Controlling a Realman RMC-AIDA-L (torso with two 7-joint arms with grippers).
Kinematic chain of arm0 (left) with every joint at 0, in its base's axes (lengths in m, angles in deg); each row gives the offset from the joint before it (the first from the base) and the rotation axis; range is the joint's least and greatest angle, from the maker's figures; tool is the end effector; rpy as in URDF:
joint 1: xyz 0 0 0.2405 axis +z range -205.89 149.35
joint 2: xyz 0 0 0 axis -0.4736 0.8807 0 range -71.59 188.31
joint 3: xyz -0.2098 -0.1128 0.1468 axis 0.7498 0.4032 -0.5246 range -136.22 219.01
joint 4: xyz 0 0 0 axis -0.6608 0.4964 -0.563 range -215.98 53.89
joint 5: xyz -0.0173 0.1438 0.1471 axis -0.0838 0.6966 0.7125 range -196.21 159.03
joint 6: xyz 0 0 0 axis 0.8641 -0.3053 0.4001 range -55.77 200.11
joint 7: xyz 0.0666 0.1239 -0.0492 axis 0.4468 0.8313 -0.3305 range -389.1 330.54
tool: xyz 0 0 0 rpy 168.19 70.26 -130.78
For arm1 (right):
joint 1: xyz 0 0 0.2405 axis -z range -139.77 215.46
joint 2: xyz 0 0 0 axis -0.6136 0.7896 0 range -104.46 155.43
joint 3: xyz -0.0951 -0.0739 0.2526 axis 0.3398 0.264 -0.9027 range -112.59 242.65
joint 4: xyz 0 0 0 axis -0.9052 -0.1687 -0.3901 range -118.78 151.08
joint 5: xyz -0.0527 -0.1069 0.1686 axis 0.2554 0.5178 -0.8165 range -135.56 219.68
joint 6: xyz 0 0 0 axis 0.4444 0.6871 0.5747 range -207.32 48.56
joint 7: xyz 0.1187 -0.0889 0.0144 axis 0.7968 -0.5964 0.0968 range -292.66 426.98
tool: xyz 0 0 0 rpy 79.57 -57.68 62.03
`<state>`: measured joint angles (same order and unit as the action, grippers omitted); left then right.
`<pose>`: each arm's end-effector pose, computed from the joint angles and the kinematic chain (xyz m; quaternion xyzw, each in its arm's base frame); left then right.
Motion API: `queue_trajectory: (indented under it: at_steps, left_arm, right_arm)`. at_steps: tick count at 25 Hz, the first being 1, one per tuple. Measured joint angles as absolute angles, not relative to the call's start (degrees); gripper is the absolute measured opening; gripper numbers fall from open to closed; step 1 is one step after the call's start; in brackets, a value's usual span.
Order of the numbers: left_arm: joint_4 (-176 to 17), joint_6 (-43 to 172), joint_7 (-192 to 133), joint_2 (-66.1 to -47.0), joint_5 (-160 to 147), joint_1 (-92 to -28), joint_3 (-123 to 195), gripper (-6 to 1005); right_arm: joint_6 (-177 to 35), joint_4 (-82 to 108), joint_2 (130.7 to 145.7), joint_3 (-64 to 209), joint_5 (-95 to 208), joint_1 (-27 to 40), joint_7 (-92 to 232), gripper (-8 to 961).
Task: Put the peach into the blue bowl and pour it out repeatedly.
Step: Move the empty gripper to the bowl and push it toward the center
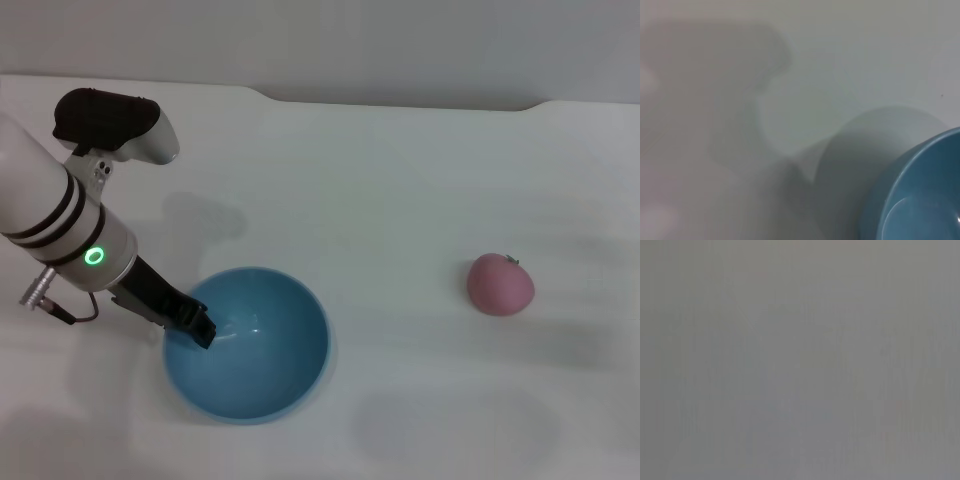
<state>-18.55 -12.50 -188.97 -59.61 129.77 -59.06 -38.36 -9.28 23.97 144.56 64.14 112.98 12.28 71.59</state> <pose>-0.2773 0.3384 -0.0371 -0.8154 -0.5222 0.1981 0.1521 0.3748 0.3259 -0.0115 -0.6292 0.2782 0.2692 0.6740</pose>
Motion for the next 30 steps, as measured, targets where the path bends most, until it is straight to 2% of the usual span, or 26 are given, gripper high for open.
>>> queue_trajectory:
  at_steps: [3,14,19,21,22,30]
  left_arm:
    - [-18.5,-12.7,-189.0,-59.59,129.7,-59.2,-38.1,384]
    - [-18.5,-13.1,-188.9,-59.59,129.8,-59.7,-38.3,142]
    - [-18.4,-12.8,-188.5,-59.59,129.8,-59.6,-37.6,-1]
    - [-18.4,-12.8,-188.5,-59.58,129.8,-59.7,-37.2,-1]
    - [-18.3,-12.6,-188.5,-59.62,129.7,-59.8,-36.8,-1]
    - [-17.7,-10.9,-188.4,-59.64,129.4,-59.8,-33.2,-2]
  right_arm:
    - [-9.3,23.9,144.53,64.1,113.0,12.3,71.6,484]
    - [-9.4,23.9,144.48,64.0,113.0,12.0,72.3,477]
    - [-10.1,22.7,143.89,64.4,114.3,9.2,83.6,473]
    - [-11.6,20.1,143.74,65.7,116.5,7.4,92.9,472]
    - [-14.3,15.0,143.71,67.6,120.4,5.4,107.8,471]
    - [-19.4,-5.9,143.29,82.1,141.2,2.7,157.9,465]
